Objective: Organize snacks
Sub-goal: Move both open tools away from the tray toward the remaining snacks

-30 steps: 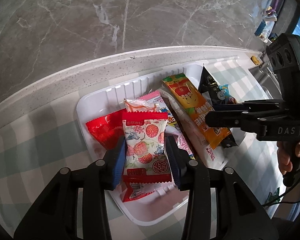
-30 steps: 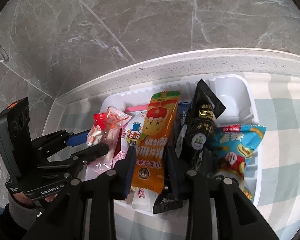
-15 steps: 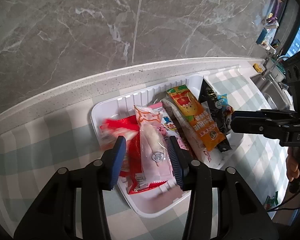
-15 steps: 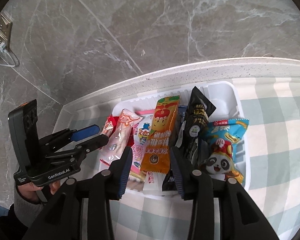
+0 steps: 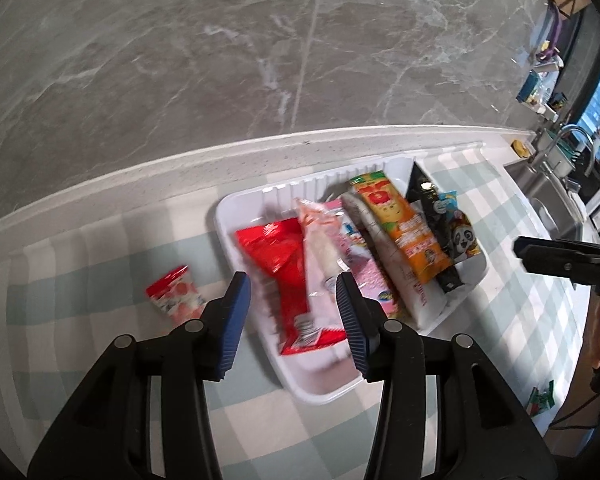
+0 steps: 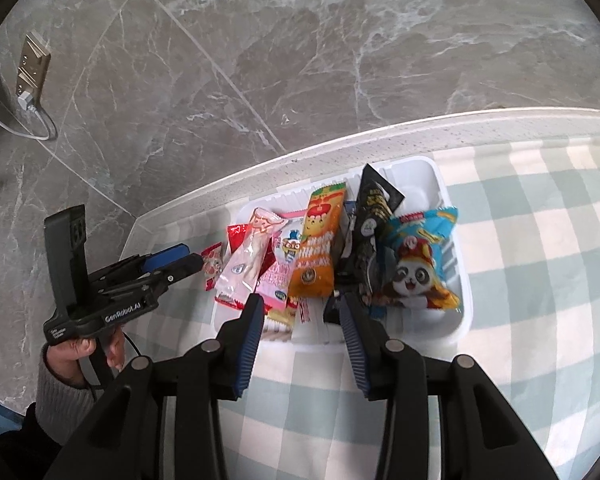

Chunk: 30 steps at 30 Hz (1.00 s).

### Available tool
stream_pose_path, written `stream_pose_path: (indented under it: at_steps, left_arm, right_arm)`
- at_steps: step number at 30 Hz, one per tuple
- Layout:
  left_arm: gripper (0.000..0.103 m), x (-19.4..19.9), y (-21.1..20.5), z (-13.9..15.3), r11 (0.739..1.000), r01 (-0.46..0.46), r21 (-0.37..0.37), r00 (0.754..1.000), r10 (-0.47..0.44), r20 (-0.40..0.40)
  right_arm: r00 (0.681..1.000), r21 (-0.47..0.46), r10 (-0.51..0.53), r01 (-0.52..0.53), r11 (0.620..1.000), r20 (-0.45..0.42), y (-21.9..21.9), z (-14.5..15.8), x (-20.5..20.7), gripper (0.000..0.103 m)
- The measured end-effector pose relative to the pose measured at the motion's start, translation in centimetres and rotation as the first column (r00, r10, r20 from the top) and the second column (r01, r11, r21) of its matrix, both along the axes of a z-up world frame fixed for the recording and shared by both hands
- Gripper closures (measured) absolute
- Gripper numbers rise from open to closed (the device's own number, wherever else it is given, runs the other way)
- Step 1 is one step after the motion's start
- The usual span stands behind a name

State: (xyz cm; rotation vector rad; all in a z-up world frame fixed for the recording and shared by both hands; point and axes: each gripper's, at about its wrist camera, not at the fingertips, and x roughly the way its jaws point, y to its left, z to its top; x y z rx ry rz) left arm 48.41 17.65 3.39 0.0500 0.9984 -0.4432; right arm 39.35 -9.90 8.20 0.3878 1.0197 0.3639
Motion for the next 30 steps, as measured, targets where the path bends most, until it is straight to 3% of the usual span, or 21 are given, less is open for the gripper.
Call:
stream_pose_path:
  at_steps: [16, 24, 30]
  left_arm:
    - [0.06, -1.0, 5.1, -4.0, 0.995, -0.101, -0.008, 0.992, 0.1, -0.081]
    - [0.06, 2.3, 6.7, -7.3, 0.97, -0.241, 0.014, 0.959, 0.241, -0.146]
    - [0.059, 4.3, 5.2, -8.8, 0.964, -0.26, 0.056, 0.952, 0.265, -0.154]
  right_arm:
    - [0.999, 0.002, -0.039, 0.039, 0.999, -0.034, -0.5, -0.9, -3.5, 0.057]
    - [0.998, 0.01, -0.038, 0.039, 0.999, -0.053, -0.1, -1.8, -3.4, 0.057]
    - [0.997, 0.011, -0.039, 0.04, 0.999, -0.066, -0.3, -2.2, -3.1, 0.057]
